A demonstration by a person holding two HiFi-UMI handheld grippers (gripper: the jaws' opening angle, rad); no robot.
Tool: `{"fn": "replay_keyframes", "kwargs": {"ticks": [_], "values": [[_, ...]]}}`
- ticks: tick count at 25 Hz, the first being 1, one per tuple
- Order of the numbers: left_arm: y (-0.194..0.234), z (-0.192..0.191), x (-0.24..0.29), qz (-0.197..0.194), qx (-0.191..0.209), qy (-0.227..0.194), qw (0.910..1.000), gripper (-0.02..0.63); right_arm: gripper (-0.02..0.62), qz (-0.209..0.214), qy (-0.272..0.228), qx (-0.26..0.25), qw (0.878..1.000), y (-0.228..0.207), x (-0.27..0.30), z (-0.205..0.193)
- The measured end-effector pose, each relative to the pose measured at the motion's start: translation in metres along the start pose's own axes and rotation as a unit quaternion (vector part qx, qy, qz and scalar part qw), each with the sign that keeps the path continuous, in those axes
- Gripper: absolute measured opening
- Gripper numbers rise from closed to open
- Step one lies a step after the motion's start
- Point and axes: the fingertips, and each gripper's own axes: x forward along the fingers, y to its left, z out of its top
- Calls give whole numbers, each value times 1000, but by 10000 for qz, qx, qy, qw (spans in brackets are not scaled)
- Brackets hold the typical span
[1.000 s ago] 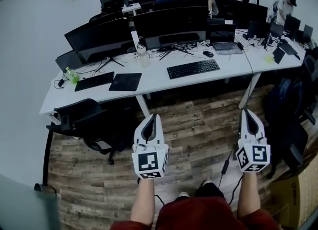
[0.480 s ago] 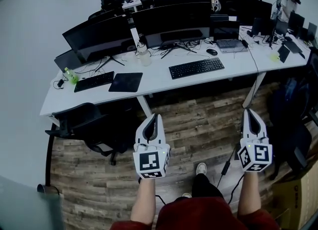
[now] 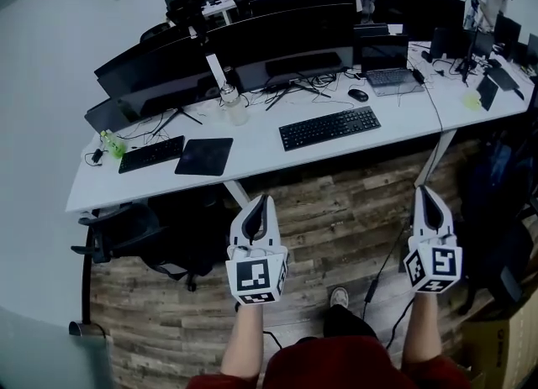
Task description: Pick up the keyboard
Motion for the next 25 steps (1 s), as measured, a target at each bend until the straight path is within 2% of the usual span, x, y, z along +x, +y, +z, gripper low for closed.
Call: {"fn": "replay_keyframes", "kwargs": {"ticks": [16,25], "values": [[-35,-5,158,102,197,269,9994,6,-2,-27,112,313,9994,-98,142,-25],[-53,-1,212,107,287,271,9992,6,-3,37,56,353,9994,-131,186,-26]]}}
